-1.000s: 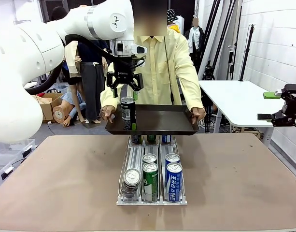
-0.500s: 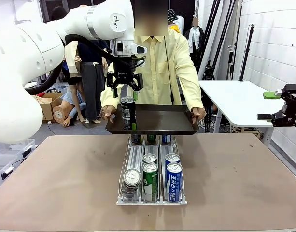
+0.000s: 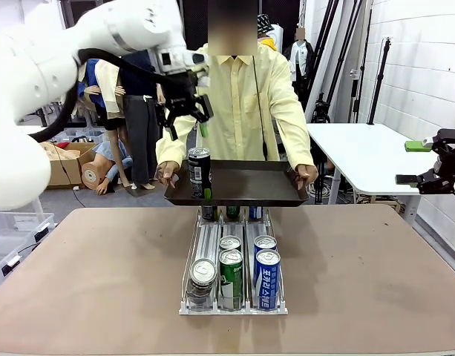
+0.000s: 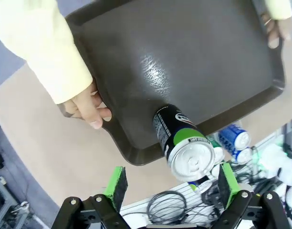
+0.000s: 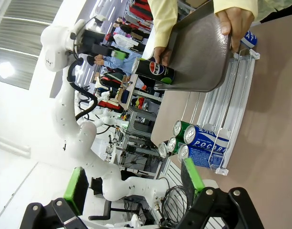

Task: Retrieve and hand over the desired beverage to the person.
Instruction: Pick up another can of the same type that the person held from the Automatic Can Dispenser.

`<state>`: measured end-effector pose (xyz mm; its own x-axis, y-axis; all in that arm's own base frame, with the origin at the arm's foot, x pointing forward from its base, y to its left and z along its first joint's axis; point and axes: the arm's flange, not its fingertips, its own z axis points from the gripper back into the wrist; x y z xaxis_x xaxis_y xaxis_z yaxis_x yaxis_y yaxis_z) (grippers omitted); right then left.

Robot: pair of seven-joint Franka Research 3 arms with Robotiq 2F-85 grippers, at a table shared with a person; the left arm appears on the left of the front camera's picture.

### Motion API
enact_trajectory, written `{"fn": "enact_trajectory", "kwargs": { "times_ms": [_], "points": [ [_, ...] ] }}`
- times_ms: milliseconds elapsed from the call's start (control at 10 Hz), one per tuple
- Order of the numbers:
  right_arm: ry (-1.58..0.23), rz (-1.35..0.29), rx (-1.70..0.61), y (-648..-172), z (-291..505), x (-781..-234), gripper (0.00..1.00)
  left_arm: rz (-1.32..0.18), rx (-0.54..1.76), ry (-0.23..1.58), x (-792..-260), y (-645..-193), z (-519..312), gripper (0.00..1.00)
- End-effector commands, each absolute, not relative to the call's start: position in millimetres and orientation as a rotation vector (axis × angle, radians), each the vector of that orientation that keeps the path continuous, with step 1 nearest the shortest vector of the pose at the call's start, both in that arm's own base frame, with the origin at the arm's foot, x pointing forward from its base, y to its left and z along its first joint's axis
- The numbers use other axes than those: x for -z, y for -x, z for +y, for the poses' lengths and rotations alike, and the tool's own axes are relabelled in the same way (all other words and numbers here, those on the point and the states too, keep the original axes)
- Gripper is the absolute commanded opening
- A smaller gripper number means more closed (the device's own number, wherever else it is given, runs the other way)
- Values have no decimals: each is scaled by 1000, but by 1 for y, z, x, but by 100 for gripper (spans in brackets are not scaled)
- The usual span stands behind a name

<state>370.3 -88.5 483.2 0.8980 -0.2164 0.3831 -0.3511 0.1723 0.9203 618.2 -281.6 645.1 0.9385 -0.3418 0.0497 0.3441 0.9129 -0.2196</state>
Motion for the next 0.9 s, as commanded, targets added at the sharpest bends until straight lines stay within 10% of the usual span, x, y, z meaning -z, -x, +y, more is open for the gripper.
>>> {"fn": "enact_trajectory", "kwargs": {
  "times_ms": [0,800],
  "points": [
    [-1424,-481,-98,-370,-89,-484,100,-83,323,407,-634,-583,-241,100],
    [-1424,-481,-98,-370,-89,-484,100,-117,201,960,-506,-525,-54,100]
  ]
}}
